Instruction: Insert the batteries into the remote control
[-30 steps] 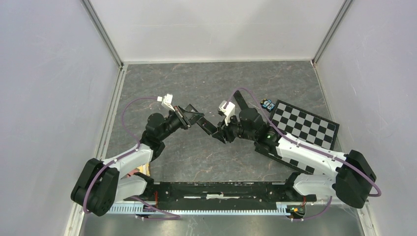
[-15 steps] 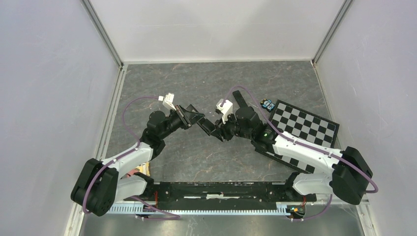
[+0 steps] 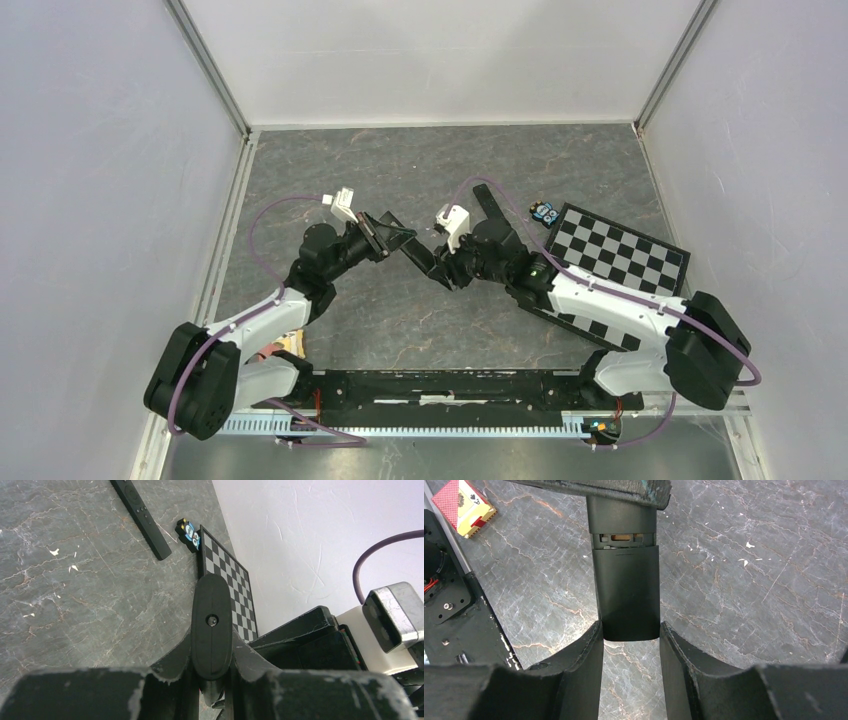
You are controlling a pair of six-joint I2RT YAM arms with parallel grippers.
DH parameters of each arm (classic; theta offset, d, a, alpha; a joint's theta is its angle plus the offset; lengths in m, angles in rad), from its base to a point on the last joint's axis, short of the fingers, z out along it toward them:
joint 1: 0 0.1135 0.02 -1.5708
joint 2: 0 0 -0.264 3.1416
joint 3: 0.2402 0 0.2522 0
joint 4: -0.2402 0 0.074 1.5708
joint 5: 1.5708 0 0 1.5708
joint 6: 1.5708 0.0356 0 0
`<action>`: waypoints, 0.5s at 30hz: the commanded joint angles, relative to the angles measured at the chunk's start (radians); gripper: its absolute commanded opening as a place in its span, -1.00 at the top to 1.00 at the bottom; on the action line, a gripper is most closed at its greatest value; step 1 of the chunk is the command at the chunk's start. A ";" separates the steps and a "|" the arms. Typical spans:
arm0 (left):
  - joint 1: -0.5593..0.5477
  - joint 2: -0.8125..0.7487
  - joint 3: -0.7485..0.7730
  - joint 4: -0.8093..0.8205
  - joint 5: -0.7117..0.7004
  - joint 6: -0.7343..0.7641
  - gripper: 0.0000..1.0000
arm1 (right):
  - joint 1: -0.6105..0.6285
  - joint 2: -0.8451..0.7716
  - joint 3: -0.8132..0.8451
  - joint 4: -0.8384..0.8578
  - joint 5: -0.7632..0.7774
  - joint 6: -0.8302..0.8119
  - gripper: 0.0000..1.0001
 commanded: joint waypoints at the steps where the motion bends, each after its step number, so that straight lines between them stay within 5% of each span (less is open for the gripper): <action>1: -0.004 -0.011 0.057 0.061 0.034 -0.067 0.96 | 0.005 0.015 0.051 0.027 0.031 0.020 0.38; 15: -0.004 -0.011 0.061 0.058 0.044 -0.084 0.96 | 0.005 0.061 0.089 0.014 -0.046 0.015 0.32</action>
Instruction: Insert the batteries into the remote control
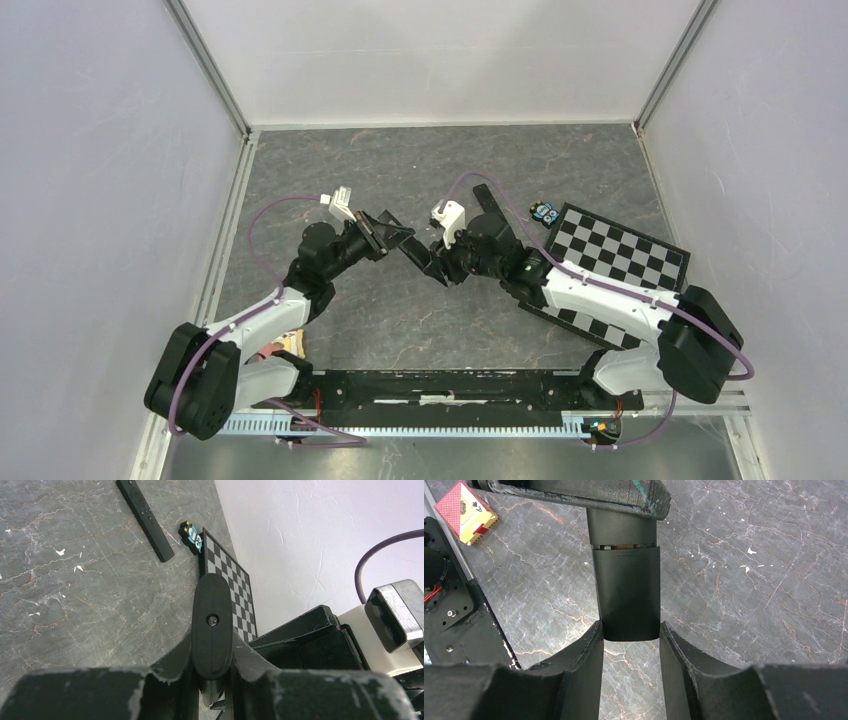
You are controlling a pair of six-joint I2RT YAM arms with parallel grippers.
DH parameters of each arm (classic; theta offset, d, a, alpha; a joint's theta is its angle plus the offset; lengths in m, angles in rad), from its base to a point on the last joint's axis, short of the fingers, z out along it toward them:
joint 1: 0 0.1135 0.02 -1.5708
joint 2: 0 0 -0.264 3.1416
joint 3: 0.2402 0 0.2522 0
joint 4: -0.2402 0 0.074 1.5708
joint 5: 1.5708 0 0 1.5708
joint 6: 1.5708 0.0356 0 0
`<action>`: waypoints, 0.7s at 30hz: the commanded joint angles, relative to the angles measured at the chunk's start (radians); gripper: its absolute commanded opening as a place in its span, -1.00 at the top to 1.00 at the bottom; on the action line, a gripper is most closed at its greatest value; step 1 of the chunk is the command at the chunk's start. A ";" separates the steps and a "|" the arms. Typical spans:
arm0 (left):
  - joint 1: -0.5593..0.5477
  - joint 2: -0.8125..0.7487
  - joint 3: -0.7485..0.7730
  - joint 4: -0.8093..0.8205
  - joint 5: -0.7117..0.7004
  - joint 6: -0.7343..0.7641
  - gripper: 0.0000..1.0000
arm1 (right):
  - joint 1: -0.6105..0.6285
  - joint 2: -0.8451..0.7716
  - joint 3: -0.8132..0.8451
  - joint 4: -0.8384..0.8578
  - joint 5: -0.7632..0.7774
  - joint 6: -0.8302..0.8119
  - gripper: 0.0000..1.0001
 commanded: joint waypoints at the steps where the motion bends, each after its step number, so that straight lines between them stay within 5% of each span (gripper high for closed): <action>1: -0.012 -0.010 0.057 0.051 0.045 -0.063 0.96 | 0.005 0.015 0.040 0.013 -0.054 -0.009 0.31; 11: -0.012 -0.006 0.096 -0.028 0.065 -0.097 0.96 | 0.006 0.044 0.060 -0.083 -0.096 -0.087 0.25; 21: -0.012 -0.010 0.077 0.020 0.099 -0.128 0.96 | 0.005 0.132 0.145 -0.117 -0.017 0.016 0.13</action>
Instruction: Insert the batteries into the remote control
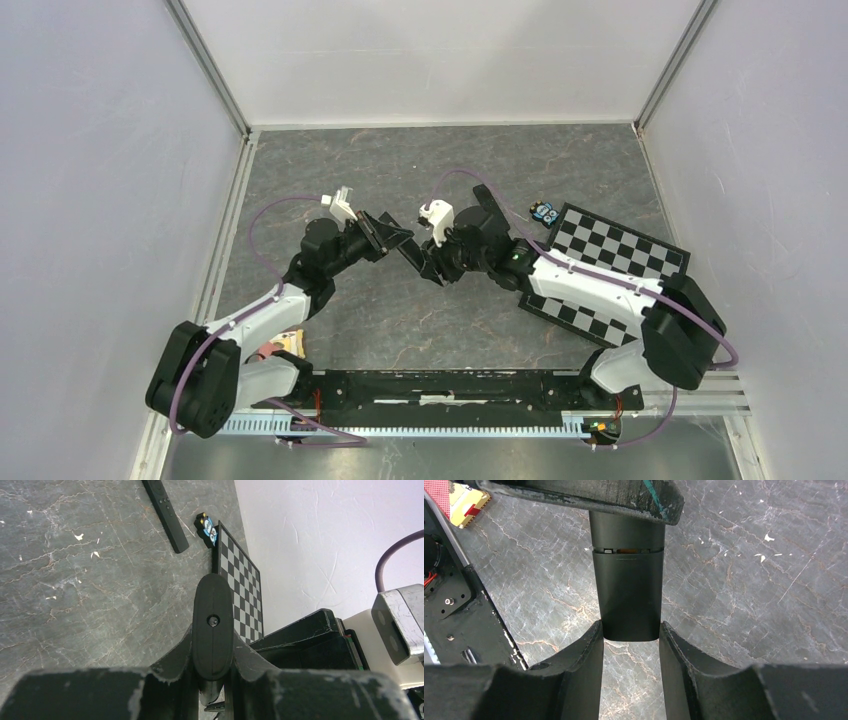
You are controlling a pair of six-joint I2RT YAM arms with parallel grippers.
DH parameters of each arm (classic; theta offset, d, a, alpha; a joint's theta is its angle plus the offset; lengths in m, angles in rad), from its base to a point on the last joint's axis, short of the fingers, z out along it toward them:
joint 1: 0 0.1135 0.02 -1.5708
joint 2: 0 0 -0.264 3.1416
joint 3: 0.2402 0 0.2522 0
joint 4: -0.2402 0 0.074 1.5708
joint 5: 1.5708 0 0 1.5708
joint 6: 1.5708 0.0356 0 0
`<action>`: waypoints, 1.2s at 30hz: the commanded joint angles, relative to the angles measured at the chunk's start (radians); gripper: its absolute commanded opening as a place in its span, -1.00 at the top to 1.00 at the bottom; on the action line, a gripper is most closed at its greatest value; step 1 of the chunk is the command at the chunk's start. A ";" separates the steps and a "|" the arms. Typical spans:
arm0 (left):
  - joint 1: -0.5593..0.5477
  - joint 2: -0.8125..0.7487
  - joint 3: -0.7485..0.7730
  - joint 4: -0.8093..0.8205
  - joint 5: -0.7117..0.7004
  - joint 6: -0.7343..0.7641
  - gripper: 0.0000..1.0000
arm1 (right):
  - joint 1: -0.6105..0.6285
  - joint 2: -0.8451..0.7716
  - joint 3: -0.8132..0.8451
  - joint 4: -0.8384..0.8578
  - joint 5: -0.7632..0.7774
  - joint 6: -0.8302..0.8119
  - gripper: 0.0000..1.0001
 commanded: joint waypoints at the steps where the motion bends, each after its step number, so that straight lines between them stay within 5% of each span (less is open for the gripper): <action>1: -0.019 -0.019 0.042 0.131 0.100 -0.129 0.96 | 0.007 0.054 0.055 -0.002 0.020 0.040 0.12; 22: -0.031 -0.018 -0.017 0.281 0.270 -0.139 0.96 | 0.007 0.118 0.145 0.018 0.030 0.059 0.04; 36: -0.080 0.029 -0.027 0.238 0.342 -0.103 0.96 | -0.008 0.181 0.258 -0.044 0.060 0.100 0.03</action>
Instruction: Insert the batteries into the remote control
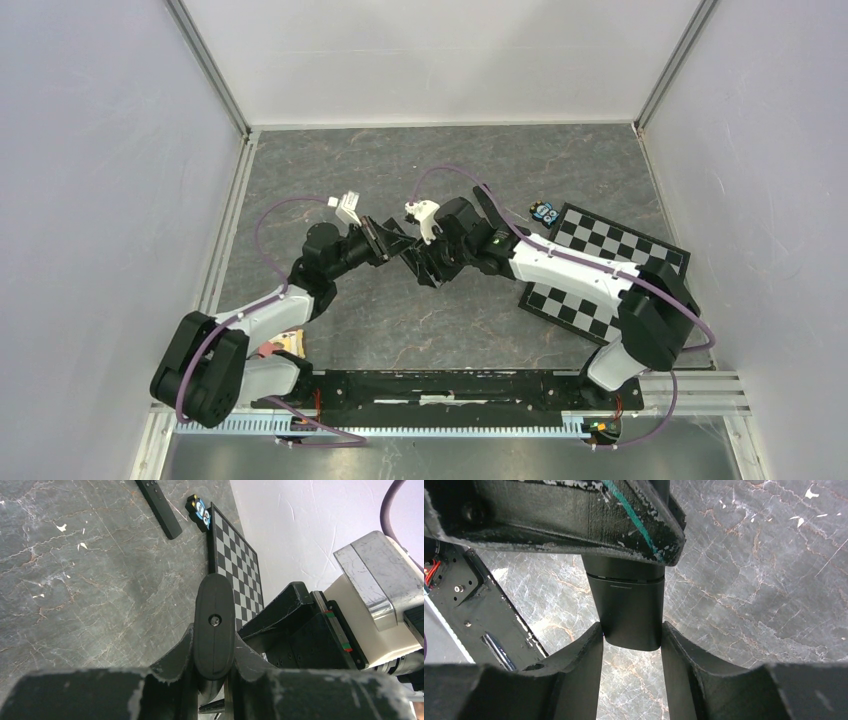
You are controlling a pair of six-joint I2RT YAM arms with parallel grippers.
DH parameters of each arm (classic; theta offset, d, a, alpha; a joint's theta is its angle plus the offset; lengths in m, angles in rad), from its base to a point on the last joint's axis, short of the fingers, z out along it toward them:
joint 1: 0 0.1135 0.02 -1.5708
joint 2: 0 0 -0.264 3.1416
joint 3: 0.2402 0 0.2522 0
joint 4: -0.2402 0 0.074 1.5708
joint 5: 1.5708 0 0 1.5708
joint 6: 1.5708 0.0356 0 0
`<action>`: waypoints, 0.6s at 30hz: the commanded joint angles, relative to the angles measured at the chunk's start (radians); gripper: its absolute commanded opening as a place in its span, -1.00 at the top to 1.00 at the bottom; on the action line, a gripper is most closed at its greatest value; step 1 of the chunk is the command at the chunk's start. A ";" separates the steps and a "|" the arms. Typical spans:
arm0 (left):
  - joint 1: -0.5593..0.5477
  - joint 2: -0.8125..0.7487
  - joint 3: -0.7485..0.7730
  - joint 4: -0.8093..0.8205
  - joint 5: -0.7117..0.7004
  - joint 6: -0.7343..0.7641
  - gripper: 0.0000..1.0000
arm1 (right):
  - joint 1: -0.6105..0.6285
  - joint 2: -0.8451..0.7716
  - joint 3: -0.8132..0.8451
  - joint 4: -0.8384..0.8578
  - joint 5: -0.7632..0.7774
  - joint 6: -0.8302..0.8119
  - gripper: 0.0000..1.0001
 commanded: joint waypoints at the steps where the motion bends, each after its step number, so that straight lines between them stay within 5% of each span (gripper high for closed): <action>1: -0.081 -0.021 0.026 0.105 0.249 -0.140 0.96 | -0.010 0.040 0.076 0.181 0.073 0.032 0.03; 18: -0.054 0.058 0.032 0.084 0.209 -0.224 0.96 | -0.011 0.013 0.003 0.172 0.085 0.033 -0.17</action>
